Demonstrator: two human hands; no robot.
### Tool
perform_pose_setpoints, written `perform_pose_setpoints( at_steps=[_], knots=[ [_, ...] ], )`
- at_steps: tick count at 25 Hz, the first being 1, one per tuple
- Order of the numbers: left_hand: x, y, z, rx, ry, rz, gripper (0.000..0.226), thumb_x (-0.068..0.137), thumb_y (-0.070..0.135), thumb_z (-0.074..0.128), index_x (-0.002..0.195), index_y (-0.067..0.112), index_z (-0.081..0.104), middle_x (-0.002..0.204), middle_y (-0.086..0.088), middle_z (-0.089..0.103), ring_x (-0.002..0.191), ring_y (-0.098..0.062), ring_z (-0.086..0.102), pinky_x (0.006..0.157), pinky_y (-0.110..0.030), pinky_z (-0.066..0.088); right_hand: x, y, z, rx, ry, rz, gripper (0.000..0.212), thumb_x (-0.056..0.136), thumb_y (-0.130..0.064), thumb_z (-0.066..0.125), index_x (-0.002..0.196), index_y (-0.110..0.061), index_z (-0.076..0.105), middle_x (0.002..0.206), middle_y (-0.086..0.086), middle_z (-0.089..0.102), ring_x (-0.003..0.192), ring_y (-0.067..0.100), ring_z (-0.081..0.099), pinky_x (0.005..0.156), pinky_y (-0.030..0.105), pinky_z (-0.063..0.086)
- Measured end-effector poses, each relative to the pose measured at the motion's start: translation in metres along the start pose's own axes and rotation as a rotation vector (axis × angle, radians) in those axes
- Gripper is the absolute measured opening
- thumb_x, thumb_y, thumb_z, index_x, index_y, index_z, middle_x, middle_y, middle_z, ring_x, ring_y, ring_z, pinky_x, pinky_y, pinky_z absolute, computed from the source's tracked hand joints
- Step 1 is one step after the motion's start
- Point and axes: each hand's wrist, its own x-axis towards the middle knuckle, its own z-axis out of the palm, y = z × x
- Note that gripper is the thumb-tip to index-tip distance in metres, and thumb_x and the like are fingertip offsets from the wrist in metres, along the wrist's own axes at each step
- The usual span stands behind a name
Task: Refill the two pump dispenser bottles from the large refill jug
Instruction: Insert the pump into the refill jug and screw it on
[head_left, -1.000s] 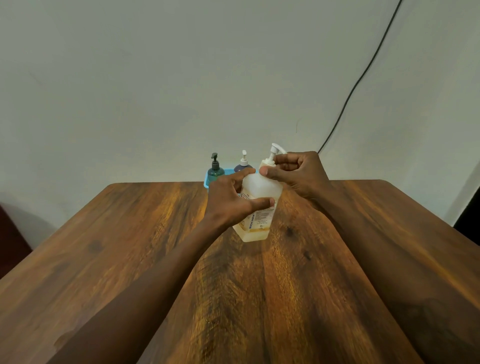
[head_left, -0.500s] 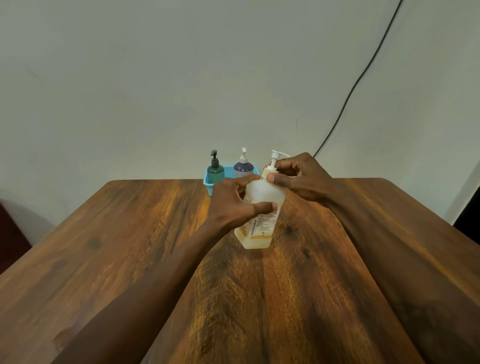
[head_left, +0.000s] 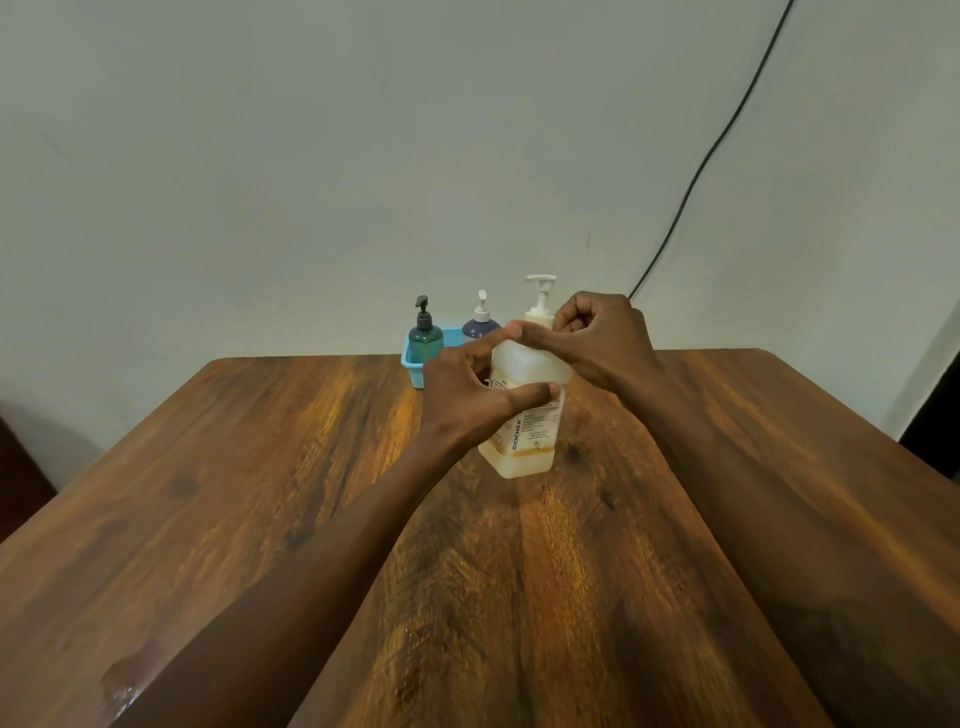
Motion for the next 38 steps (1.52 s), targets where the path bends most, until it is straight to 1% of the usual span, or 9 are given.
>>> perform_pose_setpoints(
  at_steps=[4, 8, 13, 17, 23, 26, 30, 34, 38],
  knots=[
    [0.004, 0.003, -0.011, -0.087, -0.072, -0.031, 0.069, 0.072, 0.037, 0.092, 0.134, 0.028, 0.065, 0.113, 0.008, 0.076, 0.093, -0.005, 0.076, 0.078, -0.027, 0.064, 0.000, 0.001, -0.004, 0.447, -0.294, 0.014, 0.039, 0.094, -0.039, 0.069, 0.130, -0.024, 0.064, 0.116, -0.012, 0.073, 0.105, 0.008, 0.073, 0.096, 0.033, 0.060],
    [0.004, 0.007, -0.015, -0.130, -0.095, -0.040, 0.067, 0.073, 0.031, 0.093, 0.130, 0.036, 0.060, 0.109, 0.011, 0.075, 0.096, -0.005, 0.075, 0.080, -0.027, 0.064, -0.002, 0.001, -0.006, 0.487, -0.301, -0.085, 0.025, 0.100, -0.013, 0.064, 0.122, -0.023, 0.069, 0.109, -0.013, 0.076, 0.105, 0.008, 0.074, 0.083, 0.024, 0.061],
    [0.001, 0.012, -0.014, -0.004, -0.085, 0.015, 0.065, 0.074, 0.040, 0.091, 0.133, 0.028, 0.066, 0.111, 0.016, 0.072, 0.087, 0.004, 0.071, 0.074, -0.014, 0.059, 0.001, 0.001, 0.000, 0.336, -0.036, -0.020, 0.040, 0.070, -0.032, 0.093, 0.100, -0.017, 0.072, 0.088, -0.007, 0.075, 0.077, 0.006, 0.074, 0.070, 0.023, 0.063],
    [0.001, 0.015, -0.011, 0.056, -0.057, 0.072, 0.065, 0.072, 0.042, 0.092, 0.130, 0.024, 0.069, 0.107, 0.015, 0.073, 0.084, 0.006, 0.068, 0.071, -0.008, 0.055, 0.003, -0.001, 0.003, 0.210, -0.036, 0.033, 0.061, 0.062, -0.055, 0.092, 0.104, -0.017, 0.069, 0.085, -0.006, 0.071, 0.070, 0.002, 0.066, 0.073, 0.029, 0.062],
    [0.008, 0.010, -0.013, -0.078, -0.054, 0.015, 0.069, 0.068, 0.038, 0.094, 0.131, 0.026, 0.068, 0.108, 0.010, 0.077, 0.092, -0.003, 0.075, 0.079, -0.028, 0.064, 0.000, -0.002, -0.001, 0.595, -0.328, -0.012, 0.026, 0.103, -0.020, 0.061, 0.128, -0.022, 0.066, 0.124, -0.004, 0.075, 0.116, 0.015, 0.071, 0.096, 0.036, 0.060],
    [0.008, 0.010, -0.014, -0.067, -0.057, 0.021, 0.071, 0.068, 0.038, 0.094, 0.133, 0.027, 0.067, 0.109, 0.010, 0.077, 0.093, -0.004, 0.075, 0.079, -0.027, 0.064, -0.003, -0.004, 0.001, 0.509, -0.142, -0.019, 0.025, 0.091, -0.020, 0.078, 0.115, -0.016, 0.073, 0.107, -0.003, 0.079, 0.100, 0.012, 0.076, 0.089, 0.035, 0.063],
    [0.008, 0.007, -0.012, -0.084, -0.072, 0.019, 0.076, 0.069, 0.038, 0.094, 0.137, 0.031, 0.060, 0.117, 0.004, 0.076, 0.098, -0.008, 0.075, 0.081, -0.026, 0.063, -0.002, -0.006, 0.005, 0.373, 0.033, 0.023, 0.052, 0.060, -0.043, 0.096, 0.097, -0.015, 0.072, 0.091, 0.000, 0.079, 0.083, 0.012, 0.077, 0.072, 0.028, 0.064],
    [0.010, 0.001, -0.012, -0.089, -0.094, -0.013, 0.079, 0.069, 0.035, 0.094, 0.140, 0.024, 0.061, 0.117, 0.001, 0.076, 0.100, -0.010, 0.075, 0.084, -0.032, 0.064, 0.003, -0.005, 0.001, 0.356, -0.201, 0.006, 0.047, 0.088, -0.035, 0.080, 0.129, -0.016, 0.066, 0.113, -0.006, 0.076, 0.103, 0.008, 0.074, 0.083, 0.026, 0.062],
    [0.012, 0.001, -0.012, -0.131, -0.133, -0.039, 0.076, 0.070, 0.028, 0.095, 0.138, 0.021, 0.061, 0.115, 0.000, 0.077, 0.100, -0.012, 0.076, 0.085, -0.036, 0.064, 0.001, -0.004, -0.002, 0.384, -0.249, -0.018, 0.039, 0.097, -0.018, 0.070, 0.134, -0.009, 0.065, 0.102, -0.016, 0.073, 0.090, -0.007, 0.073, 0.074, 0.016, 0.059]
  ],
)
